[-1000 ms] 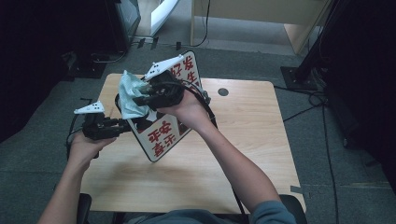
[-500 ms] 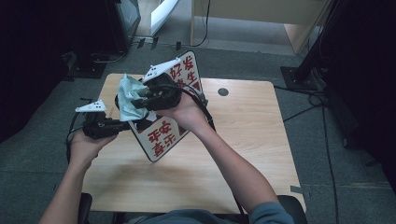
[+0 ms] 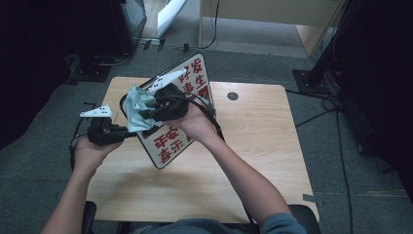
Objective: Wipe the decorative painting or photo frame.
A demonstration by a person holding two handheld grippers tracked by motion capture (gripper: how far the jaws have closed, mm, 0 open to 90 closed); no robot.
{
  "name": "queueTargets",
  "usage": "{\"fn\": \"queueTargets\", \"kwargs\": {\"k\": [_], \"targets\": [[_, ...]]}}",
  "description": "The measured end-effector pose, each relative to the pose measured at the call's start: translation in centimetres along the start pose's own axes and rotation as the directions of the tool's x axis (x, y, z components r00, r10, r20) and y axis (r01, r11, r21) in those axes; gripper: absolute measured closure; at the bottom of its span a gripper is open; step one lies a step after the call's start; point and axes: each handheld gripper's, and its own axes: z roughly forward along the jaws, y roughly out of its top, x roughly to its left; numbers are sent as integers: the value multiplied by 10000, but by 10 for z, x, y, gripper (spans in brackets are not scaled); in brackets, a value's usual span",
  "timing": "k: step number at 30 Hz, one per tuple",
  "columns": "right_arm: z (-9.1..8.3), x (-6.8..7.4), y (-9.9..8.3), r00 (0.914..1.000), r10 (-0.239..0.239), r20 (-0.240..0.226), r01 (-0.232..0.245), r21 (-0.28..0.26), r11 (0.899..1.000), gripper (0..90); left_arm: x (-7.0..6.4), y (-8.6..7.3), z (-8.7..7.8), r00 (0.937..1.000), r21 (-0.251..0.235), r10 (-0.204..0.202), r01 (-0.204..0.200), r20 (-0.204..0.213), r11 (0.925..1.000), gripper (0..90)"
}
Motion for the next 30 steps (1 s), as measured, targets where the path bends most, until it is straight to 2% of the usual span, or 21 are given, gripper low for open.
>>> {"fn": "queueTargets", "kwargs": {"k": [6, 8, 19, 30], "targets": [[4, 0, -7, 9999, 100, -86, -100, 37, 9999, 768, 0, -1, 1, 10000, -20, -41, 41, 23, 10000, 875], [6, -1, -11, 9999, -38, -99, 38, 26, 10000, 766, -1, -1, 1, 10000, -56, -23, 23, 12, 10000, 876], [10, -1, -20, 9997, -7, -243, 9, 78, 10000, 765, -1, -2, 1, 10000, -38, 45, -45, 87, 10000, 869], [16, -1, -38, 9994, 148, -297, -138, 335, 9993, 764, 0, -3, 1, 9999, -38, 16, -16, 102, 10000, 859]]}}
